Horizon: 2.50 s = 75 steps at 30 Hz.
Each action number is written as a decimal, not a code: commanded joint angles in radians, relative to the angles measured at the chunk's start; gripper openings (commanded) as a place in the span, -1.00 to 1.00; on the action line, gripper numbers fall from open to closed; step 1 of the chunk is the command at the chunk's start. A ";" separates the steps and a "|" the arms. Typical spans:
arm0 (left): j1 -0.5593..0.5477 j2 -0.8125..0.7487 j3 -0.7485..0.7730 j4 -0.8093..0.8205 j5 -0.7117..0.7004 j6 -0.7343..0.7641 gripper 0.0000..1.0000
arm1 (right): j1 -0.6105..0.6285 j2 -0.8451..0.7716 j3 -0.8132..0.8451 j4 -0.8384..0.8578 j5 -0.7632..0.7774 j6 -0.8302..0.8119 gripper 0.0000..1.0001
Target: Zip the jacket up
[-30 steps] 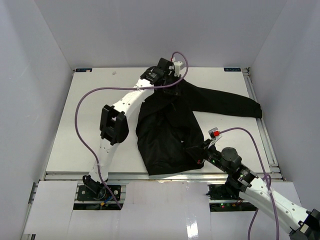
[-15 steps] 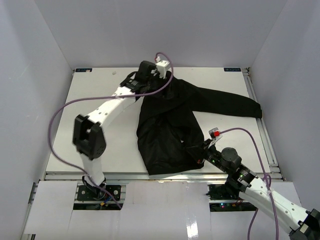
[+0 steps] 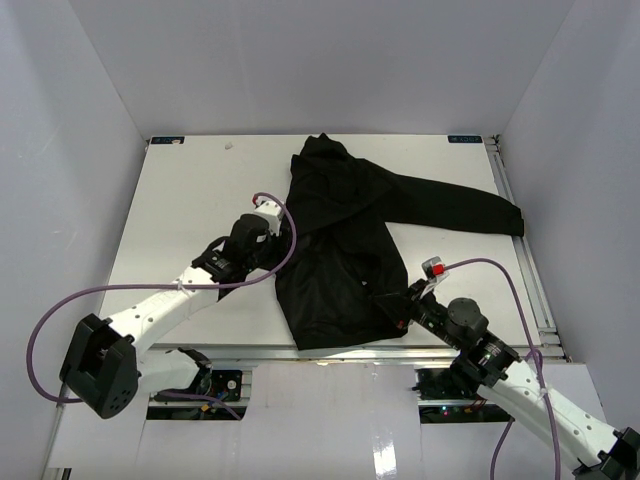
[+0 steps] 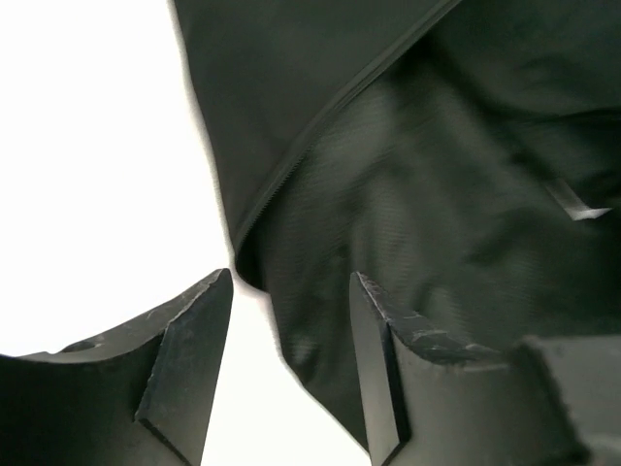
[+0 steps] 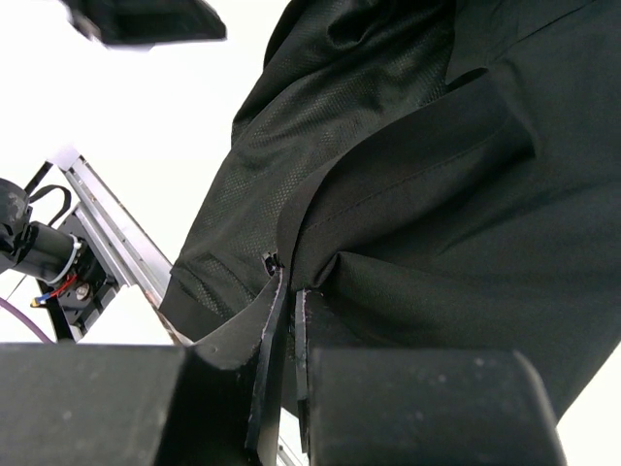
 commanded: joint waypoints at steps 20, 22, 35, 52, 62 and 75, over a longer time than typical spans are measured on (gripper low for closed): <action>0.005 0.170 -0.074 0.276 -0.153 0.074 -0.16 | 0.006 -0.111 0.081 -0.120 0.018 -0.023 -0.85; 0.011 0.174 -0.069 0.282 -0.155 0.076 0.00 | 0.006 -0.115 0.085 -0.125 0.017 -0.023 -0.84; 0.028 0.320 0.002 0.215 -0.129 0.017 -0.67 | 0.005 -0.129 0.092 -0.134 0.017 -0.015 -0.84; 0.019 0.180 0.499 -0.485 -0.147 -0.129 -1.00 | 0.006 -0.106 0.092 -0.141 0.062 -0.008 -0.84; -0.015 0.232 0.785 -0.708 -0.277 -0.077 -1.00 | 0.005 -0.097 0.120 -0.161 0.069 -0.008 -0.85; -0.020 0.357 1.032 -0.924 -0.399 -0.079 -1.00 | 0.006 -0.124 0.136 -0.207 0.078 -0.015 -0.85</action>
